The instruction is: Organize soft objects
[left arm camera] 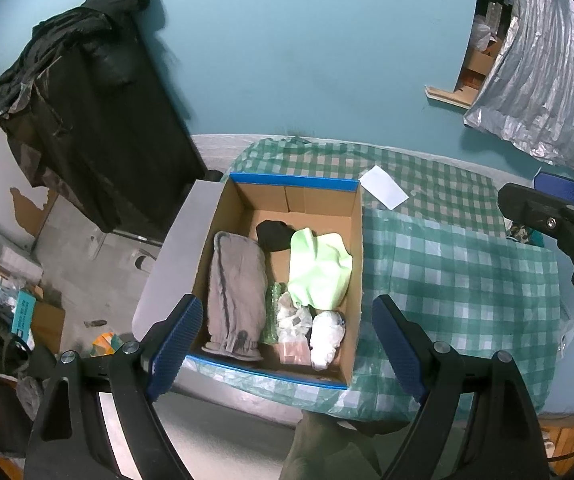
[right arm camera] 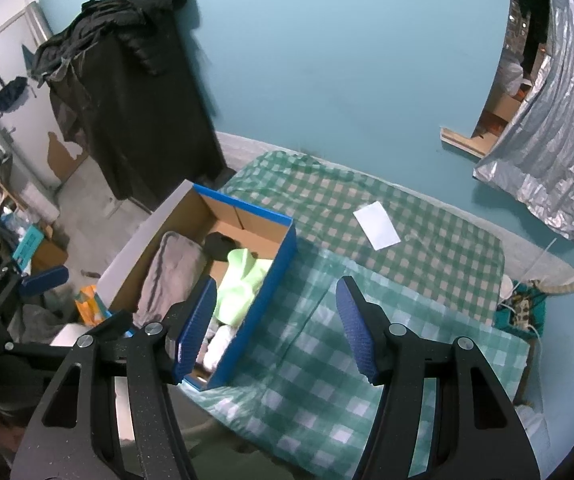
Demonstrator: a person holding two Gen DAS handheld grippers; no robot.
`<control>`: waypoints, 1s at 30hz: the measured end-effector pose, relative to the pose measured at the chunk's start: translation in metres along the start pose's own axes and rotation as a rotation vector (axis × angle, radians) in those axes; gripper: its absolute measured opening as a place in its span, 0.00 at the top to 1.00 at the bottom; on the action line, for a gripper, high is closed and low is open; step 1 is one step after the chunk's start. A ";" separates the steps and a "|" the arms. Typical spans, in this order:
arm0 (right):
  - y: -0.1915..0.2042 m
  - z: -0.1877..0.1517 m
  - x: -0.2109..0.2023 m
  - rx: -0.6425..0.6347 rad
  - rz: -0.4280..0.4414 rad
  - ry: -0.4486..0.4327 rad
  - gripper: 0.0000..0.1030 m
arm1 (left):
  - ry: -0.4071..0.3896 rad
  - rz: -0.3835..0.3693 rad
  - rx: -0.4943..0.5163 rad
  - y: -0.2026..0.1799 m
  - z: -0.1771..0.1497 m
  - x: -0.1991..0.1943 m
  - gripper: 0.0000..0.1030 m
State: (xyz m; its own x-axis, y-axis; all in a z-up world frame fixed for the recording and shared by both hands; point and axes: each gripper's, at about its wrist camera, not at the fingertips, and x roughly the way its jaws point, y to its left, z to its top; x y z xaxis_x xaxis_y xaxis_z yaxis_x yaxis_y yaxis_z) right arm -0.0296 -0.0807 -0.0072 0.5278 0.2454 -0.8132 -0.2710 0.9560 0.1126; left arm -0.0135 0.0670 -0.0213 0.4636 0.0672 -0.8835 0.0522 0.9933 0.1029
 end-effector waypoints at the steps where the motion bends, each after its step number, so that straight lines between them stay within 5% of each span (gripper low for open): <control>1: 0.000 0.000 0.000 0.002 0.001 0.002 0.40 | 0.001 0.000 0.000 -0.001 0.000 0.000 0.15; 30: -0.005 -0.004 -0.002 0.032 -0.003 0.011 0.40 | -0.002 0.004 0.060 -0.017 0.001 -0.003 0.15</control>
State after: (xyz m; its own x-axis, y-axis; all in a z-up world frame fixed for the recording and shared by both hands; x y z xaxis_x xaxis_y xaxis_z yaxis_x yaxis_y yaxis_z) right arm -0.0323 -0.0866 -0.0081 0.5197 0.2407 -0.8197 -0.2433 0.9615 0.1281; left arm -0.0149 0.0501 -0.0197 0.4655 0.0709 -0.8822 0.1035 0.9856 0.1338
